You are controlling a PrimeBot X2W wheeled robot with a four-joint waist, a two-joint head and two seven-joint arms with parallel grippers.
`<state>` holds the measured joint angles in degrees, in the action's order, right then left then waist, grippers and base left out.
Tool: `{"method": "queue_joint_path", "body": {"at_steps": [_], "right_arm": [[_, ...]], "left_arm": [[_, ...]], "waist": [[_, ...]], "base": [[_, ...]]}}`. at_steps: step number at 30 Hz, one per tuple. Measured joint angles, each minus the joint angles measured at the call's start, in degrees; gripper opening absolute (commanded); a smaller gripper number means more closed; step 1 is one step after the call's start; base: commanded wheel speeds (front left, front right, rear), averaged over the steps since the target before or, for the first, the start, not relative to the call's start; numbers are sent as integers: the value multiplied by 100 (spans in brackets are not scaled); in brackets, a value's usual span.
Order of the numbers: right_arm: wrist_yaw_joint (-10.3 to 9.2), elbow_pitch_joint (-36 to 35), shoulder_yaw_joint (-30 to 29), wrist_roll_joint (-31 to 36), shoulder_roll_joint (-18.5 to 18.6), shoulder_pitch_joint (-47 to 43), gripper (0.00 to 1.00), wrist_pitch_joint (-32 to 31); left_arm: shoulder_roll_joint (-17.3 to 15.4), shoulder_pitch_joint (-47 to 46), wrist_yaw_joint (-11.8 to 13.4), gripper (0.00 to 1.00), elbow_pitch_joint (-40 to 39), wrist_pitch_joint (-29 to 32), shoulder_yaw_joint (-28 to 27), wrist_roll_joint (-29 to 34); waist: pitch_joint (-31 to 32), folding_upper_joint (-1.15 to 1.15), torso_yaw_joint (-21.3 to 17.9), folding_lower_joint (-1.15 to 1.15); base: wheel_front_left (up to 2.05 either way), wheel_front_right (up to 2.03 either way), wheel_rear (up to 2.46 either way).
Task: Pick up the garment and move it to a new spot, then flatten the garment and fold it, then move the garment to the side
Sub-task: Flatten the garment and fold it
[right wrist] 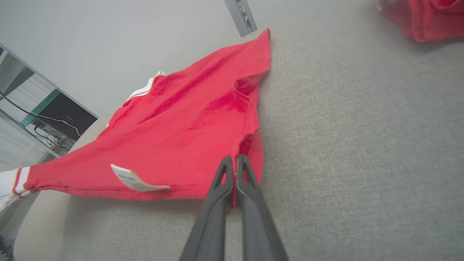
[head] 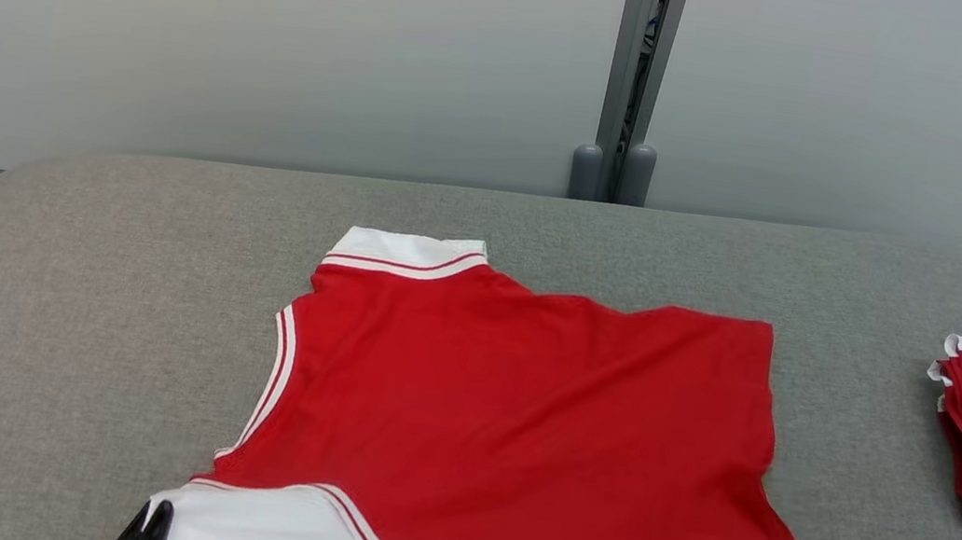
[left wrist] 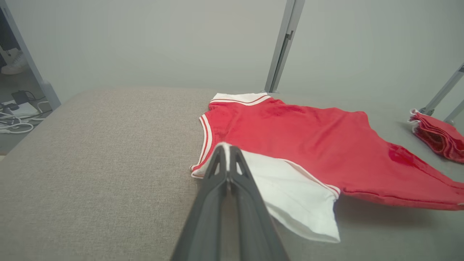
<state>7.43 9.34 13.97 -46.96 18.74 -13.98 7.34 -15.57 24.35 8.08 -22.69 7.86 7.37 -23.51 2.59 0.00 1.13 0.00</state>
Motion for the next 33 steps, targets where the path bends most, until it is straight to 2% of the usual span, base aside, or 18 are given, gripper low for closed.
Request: {"method": "queue_joint_path", "body": {"at_steps": [9,15,21,33], "right_arm": [[-1,-829,-813,790,-533,-788,0,-877],[0,-1089,-1110,1074,-853,-873,0,-1311],[-1,-1088,-1232,1053,-1141,-498,0,-1541],[-1,-481,-1044,956,-1101,1093,0,-1377]], "left_arm": [[-103,242,244,0,-588,602,11,26],[-153,195,248,0,-537,672,-7,12],[-215,-481,-54,0,-38,628,69,-124],[-197,-2641,-689,0,1757,214,44,-437]], "waist": [[31,0,18,0],[-106,0,-19,0],[-352,0,-68,0],[-1124,0,-137,0]], "base": [[0,0,0],[0,0,0],[0,0,0],[0,0,0]]}}
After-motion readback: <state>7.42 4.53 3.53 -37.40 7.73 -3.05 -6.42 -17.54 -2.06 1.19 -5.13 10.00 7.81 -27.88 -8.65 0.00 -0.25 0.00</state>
